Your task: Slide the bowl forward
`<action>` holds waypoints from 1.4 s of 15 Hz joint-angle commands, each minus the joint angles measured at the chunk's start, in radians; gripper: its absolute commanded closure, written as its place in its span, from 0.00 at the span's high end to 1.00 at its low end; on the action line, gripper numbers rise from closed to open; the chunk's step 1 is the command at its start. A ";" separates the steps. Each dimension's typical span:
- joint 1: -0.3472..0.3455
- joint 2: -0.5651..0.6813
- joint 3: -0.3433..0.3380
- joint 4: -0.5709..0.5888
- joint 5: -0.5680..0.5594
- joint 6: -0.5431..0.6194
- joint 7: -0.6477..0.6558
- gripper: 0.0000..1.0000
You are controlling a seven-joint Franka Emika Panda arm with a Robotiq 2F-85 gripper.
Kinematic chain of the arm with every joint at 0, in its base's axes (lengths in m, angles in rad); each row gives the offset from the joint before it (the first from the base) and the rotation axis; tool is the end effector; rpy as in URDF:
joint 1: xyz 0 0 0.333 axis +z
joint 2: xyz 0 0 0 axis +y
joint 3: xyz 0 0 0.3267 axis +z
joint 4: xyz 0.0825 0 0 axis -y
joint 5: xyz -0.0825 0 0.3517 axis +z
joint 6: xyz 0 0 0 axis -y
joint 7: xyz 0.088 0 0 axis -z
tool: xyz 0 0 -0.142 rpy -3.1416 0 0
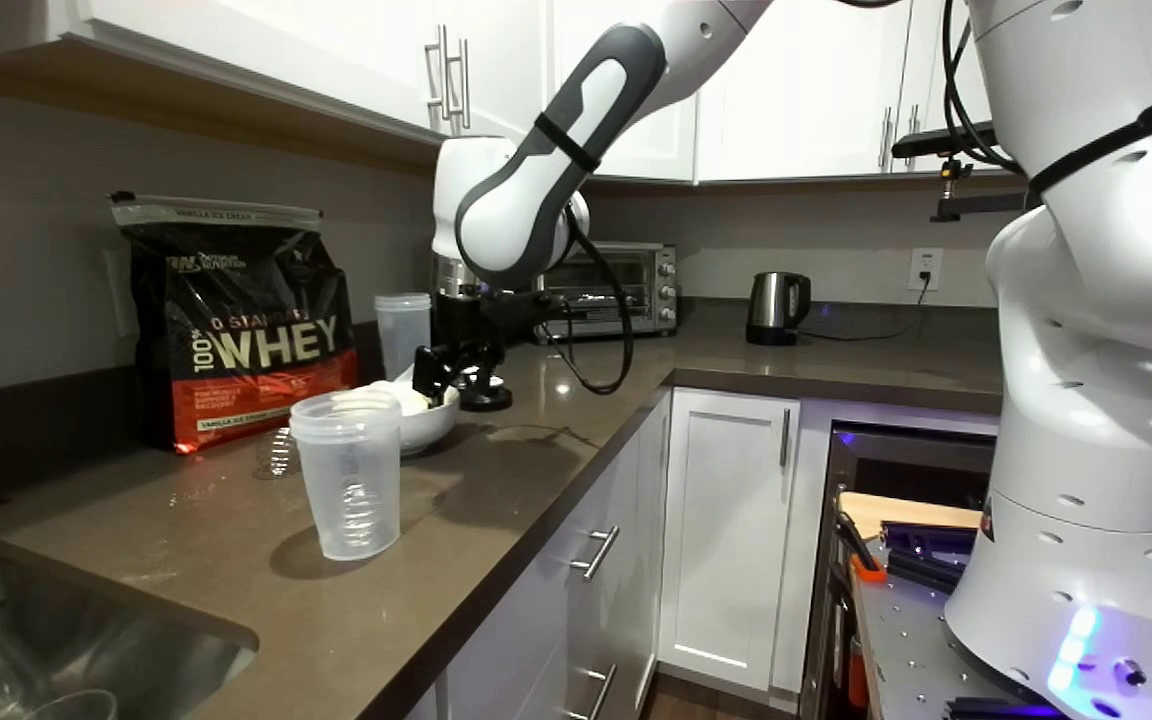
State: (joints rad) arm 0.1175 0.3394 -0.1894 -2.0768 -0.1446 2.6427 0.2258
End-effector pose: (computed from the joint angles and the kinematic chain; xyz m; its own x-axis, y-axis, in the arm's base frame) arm 0.5982 -0.0381 0.2899 0.9589 -0.1420 0.2455 -0.1722 -0.9794 0.1058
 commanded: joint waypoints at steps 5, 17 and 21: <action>-0.020 -0.082 0.014 -0.106 -0.032 -0.016 0.029 1.00; -0.032 -0.135 0.015 -0.183 -0.039 -0.028 0.037 1.00; -0.038 -0.152 0.016 -0.205 -0.039 -0.034 0.037 1.00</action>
State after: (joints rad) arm 0.1034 0.2313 -0.1893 -2.2371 -0.1454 2.6334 0.2267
